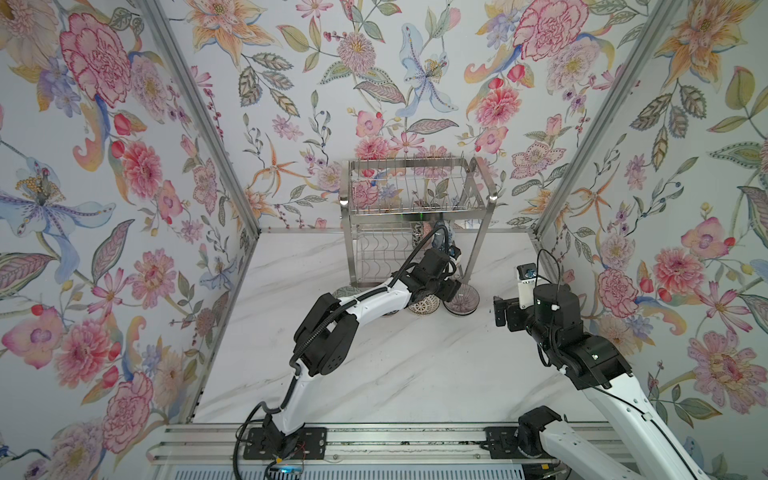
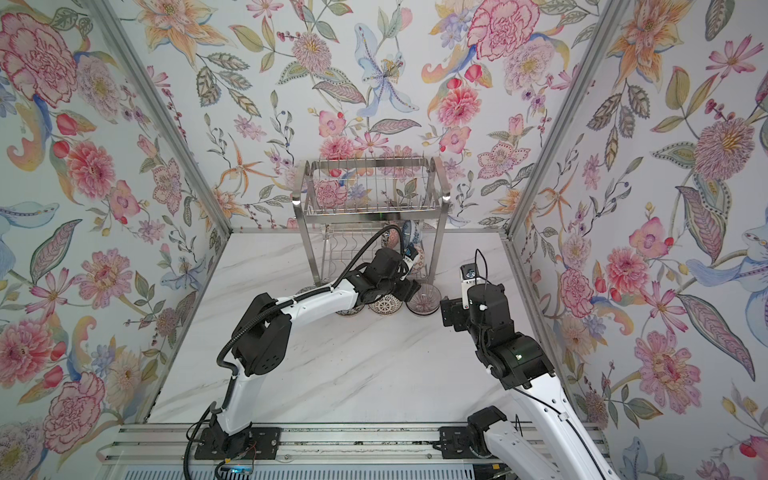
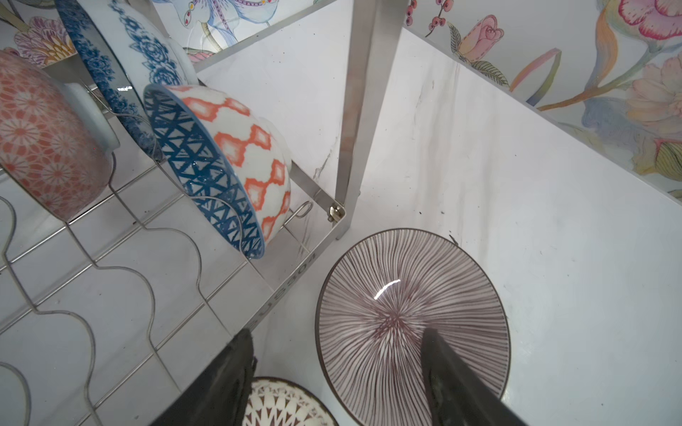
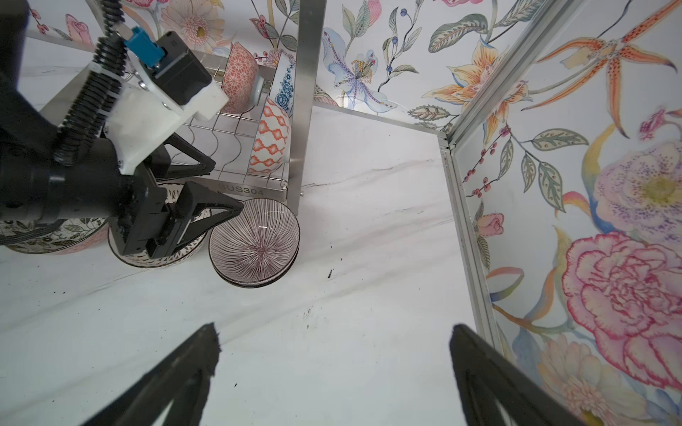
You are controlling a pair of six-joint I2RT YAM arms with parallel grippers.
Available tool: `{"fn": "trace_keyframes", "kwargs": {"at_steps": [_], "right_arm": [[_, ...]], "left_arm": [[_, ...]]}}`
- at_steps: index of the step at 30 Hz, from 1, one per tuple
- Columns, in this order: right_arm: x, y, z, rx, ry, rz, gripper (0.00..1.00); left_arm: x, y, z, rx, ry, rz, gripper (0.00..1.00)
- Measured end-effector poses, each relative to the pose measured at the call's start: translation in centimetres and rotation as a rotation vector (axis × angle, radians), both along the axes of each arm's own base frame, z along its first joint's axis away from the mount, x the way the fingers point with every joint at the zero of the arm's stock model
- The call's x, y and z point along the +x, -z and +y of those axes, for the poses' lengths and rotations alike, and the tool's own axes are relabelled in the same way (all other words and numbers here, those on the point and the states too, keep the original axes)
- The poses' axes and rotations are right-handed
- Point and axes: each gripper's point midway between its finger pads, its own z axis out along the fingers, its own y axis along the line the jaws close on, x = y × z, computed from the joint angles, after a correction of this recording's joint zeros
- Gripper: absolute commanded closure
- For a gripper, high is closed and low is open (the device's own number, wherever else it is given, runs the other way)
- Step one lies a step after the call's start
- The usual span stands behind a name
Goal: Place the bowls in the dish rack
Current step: 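Move the left gripper above the purple-striped bowl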
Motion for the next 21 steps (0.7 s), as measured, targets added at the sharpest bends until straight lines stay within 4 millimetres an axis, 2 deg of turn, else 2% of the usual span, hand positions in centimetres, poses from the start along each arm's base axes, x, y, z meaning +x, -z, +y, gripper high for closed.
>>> {"fn": "trace_keyframes", "kwargs": {"at_steps": [4, 12, 21], "right_arm": [[0.0, 0.0, -0.1, 0.0, 0.002, -0.001, 0.01], [0.0, 0.0, -0.1, 0.004, 0.003, -0.002, 0.01], [0.0, 0.0, -0.1, 0.003, 0.003, -0.001, 0.01]], "left_arm": [[0.4, 1.0, -0.4, 0.016, 0.0, 0.012, 0.48], [0.6, 3.7, -0.4, 0.062, -0.007, 0.043, 0.5], [1.2, 5.4, -1.0, 0.076, -0.007, 0.056, 0.55]]}}
